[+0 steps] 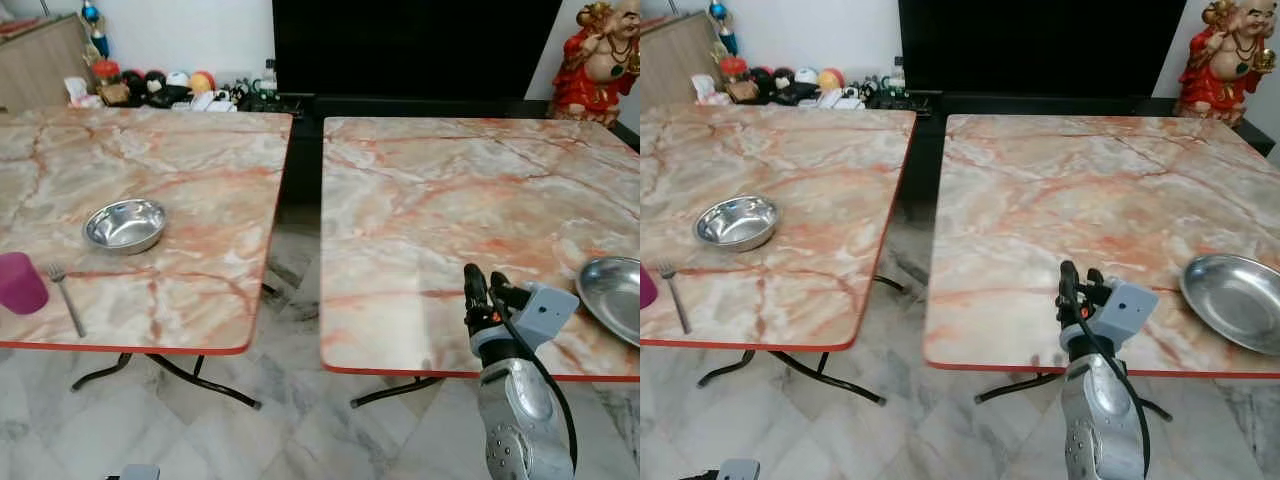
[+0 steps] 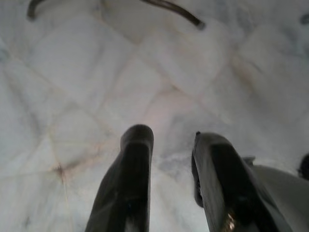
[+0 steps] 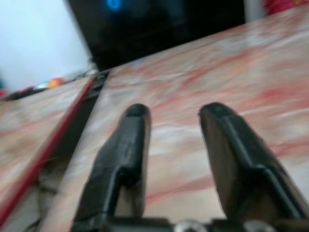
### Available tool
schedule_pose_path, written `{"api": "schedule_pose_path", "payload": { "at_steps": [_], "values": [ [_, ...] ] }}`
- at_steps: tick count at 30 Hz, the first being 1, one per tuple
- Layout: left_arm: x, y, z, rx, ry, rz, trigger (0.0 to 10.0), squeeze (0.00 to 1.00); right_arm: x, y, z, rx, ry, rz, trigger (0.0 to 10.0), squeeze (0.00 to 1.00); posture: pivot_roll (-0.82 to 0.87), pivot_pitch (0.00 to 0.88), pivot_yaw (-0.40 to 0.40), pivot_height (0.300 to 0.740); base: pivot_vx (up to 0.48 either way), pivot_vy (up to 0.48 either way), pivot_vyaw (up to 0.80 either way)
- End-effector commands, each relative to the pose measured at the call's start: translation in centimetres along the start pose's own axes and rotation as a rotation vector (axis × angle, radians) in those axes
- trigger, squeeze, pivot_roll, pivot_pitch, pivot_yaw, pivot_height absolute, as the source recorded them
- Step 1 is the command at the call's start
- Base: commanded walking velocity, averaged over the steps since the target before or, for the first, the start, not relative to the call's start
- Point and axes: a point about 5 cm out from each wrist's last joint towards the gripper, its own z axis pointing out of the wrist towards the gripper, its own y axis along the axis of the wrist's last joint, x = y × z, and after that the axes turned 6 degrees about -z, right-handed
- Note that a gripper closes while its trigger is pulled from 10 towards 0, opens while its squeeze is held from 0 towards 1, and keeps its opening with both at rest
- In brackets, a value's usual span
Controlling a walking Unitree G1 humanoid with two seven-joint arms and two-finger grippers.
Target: Setting the table
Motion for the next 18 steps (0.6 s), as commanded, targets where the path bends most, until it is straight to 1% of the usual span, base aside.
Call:
{"api": "schedule_pose_path", "payload": {
  "at_steps": [1, 8, 10, 18],
  "values": [
    [0.19, -0.68, -0.20, 0.027, 0.006, -0.005, 10.0, 0.00, 0.47, 0.37, 0.12, -0.013, 0.020, -0.014, 10.0, 0.00, -0.05, 0.101, -0.007, 0.740, 0.000, 0.480, 0.00],
    [-0.17, -0.76, -0.17, 0.028, 0.006, -0.015, 10.0, 0.00, 0.54, 0.24, 0.21, -0.004, 0.037, -0.038, 10.0, 0.00, -0.05, 0.100, -0.016, 0.740, 0.000, 0.480, 0.00],
    [-0.34, -0.81, -0.16, 0.028, 0.005, -0.021, 10.0, 0.00, 0.65, 0.29, 0.35, -0.005, 0.050, -0.063, 10.0, 0.00, -0.05, 0.097, -0.024, 0.740, 0.000, 0.480, 0.00],
    [-0.50, -0.91, -0.17, 0.027, 0.007, -0.032, 10.0, 0.00, 1.05, 0.18, 0.45, 0.001, 0.062, -0.062, 10.0, 0.00, -0.05, 0.097, -0.027, 0.740, 0.000, 0.480, 0.00]
  ]
}}
